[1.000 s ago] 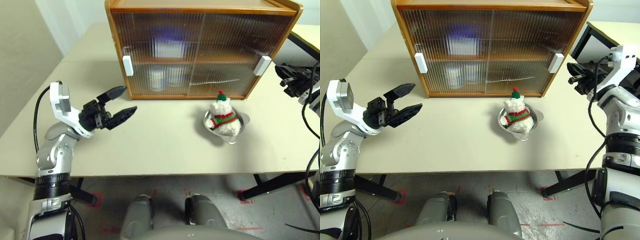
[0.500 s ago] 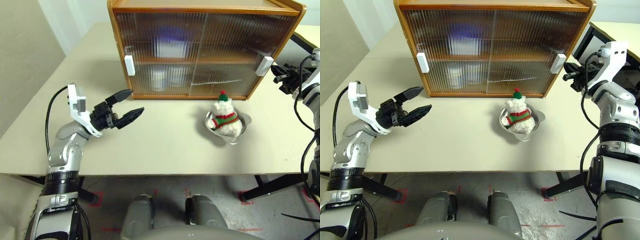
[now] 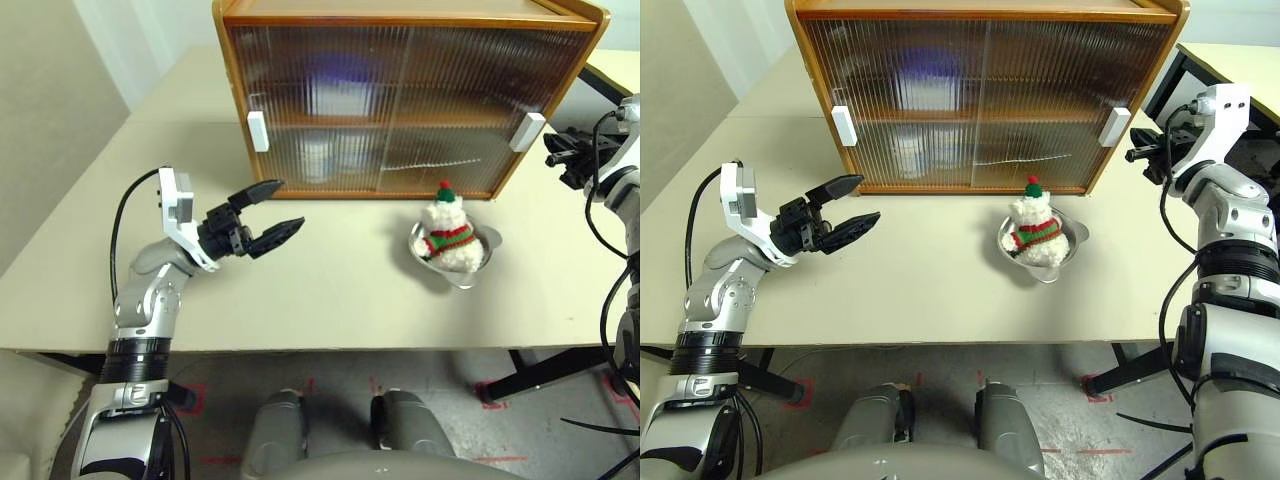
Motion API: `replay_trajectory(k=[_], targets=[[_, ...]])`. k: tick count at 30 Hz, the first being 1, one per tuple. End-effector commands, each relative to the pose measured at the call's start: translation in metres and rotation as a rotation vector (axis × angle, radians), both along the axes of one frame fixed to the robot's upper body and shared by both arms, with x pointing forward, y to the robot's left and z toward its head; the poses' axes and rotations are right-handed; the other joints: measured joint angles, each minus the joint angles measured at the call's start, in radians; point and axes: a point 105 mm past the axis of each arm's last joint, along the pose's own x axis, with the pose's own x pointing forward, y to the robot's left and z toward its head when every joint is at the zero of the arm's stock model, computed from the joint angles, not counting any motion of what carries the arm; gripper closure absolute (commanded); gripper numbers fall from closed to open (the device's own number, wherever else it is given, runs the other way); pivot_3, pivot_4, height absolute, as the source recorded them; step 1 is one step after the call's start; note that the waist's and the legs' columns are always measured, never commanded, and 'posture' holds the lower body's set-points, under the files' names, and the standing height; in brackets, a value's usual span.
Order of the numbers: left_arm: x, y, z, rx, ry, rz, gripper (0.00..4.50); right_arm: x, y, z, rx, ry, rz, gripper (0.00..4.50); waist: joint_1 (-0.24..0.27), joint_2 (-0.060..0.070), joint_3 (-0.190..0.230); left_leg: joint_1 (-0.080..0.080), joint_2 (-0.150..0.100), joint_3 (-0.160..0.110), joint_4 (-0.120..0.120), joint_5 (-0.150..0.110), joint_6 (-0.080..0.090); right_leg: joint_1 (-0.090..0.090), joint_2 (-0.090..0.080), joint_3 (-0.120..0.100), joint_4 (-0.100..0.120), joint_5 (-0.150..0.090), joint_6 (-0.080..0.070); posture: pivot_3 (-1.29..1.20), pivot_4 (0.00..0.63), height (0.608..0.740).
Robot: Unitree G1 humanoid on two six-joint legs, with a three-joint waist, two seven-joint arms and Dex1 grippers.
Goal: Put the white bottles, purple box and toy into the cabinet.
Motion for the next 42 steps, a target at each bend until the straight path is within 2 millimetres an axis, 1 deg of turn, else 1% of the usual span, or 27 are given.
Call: replay_trajectory(k=[1,6,11,14,19,23,34,40,42], targets=[[-0.002,-0.002,-0.003,0.008,0.007,-0.015,0.00,0.006,0.006,0.000,-0.009,0.000,0.012,4.43,0.000,0.000,0.000,0.000,0.000,0.000,0.000,0.000,0.000,0.000,0.000,0.000,0.000,0.000,0.000,0.10,0.000,0.740],[-0.003,-0.002,0.004,-0.043,-0.009,-0.011,0.00,0.010,0.015,0.001,0.003,-0.001,0.041,4.43,0.001,0.000,0.000,0.000,0.000,0.000,0.000,0.000,0.000,0.000,0.000,0.000,0.000,0.000,0.000,0.10,0.000,0.740],[-0.003,-0.002,0.009,-0.060,-0.017,-0.012,0.00,0.011,0.018,-0.001,0.006,0.006,0.055,4.43,-0.001,0.000,0.000,0.000,0.000,0.000,0.000,0.000,0.000,0.000,0.000,0.000,0.000,0.000,0.000,0.10,0.000,0.740],[-0.002,-0.001,0.009,-0.060,-0.017,-0.012,0.00,0.011,0.021,-0.001,0.007,0.006,0.064,4.43,-0.001,0.000,0.000,0.000,0.000,0.000,0.000,0.000,0.000,0.000,0.000,0.000,0.001,0.000,0.000,0.10,0.000,0.740],[-0.002,-0.001,0.009,-0.063,-0.014,-0.013,0.00,0.013,0.033,0.002,0.011,0.004,0.114,4.43,-0.001,0.000,0.000,0.000,0.000,0.000,0.000,0.000,0.000,0.000,0.000,0.000,0.001,0.000,0.000,0.10,0.000,0.740],[-0.002,-0.002,0.009,-0.062,-0.013,-0.014,0.00,0.014,0.038,0.003,0.010,0.005,0.130,4.43,0.000,0.000,0.000,0.000,0.000,0.000,0.000,0.000,0.000,0.000,0.000,0.000,0.001,0.000,0.000,0.10,0.000,0.740],[0.000,-0.001,0.009,-0.064,-0.014,-0.003,0.00,0.020,0.071,0.002,0.050,0.003,0.229,4.43,0.000,0.001,0.000,0.000,0.001,0.000,0.000,0.000,0.000,-0.001,0.001,0.000,0.001,0.000,0.000,0.10,0.000,0.740],[0.000,-0.001,0.010,-0.063,-0.014,-0.003,0.00,0.020,0.084,0.004,0.065,0.002,0.270,4.43,0.001,0.001,0.000,0.000,0.001,0.000,0.000,0.000,0.000,-0.001,0.001,0.000,0.001,0.000,0.000,0.10,0.000,0.740],[0.000,-0.001,0.009,-0.063,-0.013,-0.004,0.00,0.020,0.091,0.002,0.071,0.003,0.297,4.43,0.001,0.001,0.000,0.000,0.001,0.000,0.000,0.000,0.000,-0.001,0.001,0.000,0.001,0.000,0.000,0.10,0.000,0.740]])
